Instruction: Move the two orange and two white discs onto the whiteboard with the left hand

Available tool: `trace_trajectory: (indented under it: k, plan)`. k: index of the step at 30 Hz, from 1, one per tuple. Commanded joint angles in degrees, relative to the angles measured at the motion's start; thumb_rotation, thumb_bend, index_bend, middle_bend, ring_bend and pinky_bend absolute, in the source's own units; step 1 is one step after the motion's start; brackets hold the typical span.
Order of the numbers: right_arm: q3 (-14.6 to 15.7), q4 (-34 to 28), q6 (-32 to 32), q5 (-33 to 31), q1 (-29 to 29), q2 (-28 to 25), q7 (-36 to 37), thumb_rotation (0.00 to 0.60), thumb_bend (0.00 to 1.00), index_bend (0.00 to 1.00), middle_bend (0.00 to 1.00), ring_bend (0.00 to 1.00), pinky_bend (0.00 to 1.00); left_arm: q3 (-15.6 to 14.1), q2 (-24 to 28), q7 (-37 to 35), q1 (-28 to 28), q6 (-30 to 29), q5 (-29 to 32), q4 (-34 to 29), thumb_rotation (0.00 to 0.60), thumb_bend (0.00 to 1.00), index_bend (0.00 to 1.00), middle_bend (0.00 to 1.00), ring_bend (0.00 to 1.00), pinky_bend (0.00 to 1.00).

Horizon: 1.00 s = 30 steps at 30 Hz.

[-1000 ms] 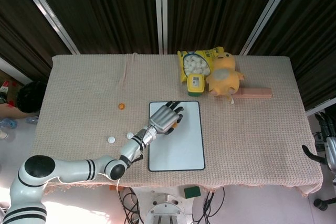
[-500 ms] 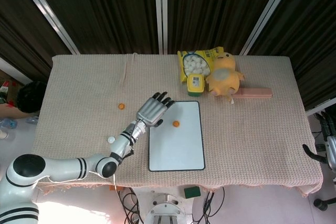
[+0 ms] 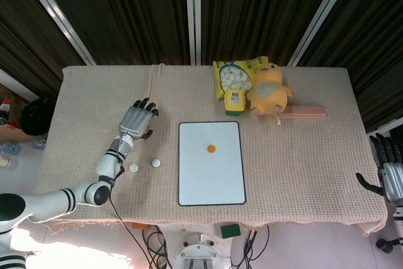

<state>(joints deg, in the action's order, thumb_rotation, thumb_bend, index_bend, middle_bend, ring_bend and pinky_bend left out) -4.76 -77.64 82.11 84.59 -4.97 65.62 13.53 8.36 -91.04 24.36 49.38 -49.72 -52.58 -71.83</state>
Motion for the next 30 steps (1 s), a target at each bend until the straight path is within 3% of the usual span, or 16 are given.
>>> trace_trajectory:
  k: [1,7,14,30]
  plan:
    - [0.08,-0.31,-0.3,-0.04,-0.16,-0.05,-0.76,0.6,0.24,0.0,0.0,0.0,0.0,-1.06,-1.33,-4.78,-2.03,0.58,-3.2,3.75,0.6,0.28,0.31,0.17,0.04,0.14]
    - [-0.04,-0.63,-0.46,-0.57,-0.16,-0.06,-1.2,0.6,0.24,0.0,0.0,0.0,0.0,-2.07,-3.58,-10.01,-3.26,2.23,-6.82,9.4,0.6,0.28,0.31,0.18,0.04,0.14]
    - [0.37,0.06,-0.99,-0.43,-0.25,0.0,-0.78,0.6,0.28,0.0,0.0,0.0,0.0,-2.01,-5.39,-11.13,-3.46,3.33,-8.46,12.54,0.6,0.28,0.33,0.18,0.04,0.14]
    - [0.72,0.72,-1.83,-0.38,-0.55,0.13,-0.12,0.6,0.27,0.0,0.0,0.0,0.0,-0.59,-6.86,-11.4,-3.82,3.02,-10.37,15.22,0.6,0.28,0.42,0.19,0.06,0.14]
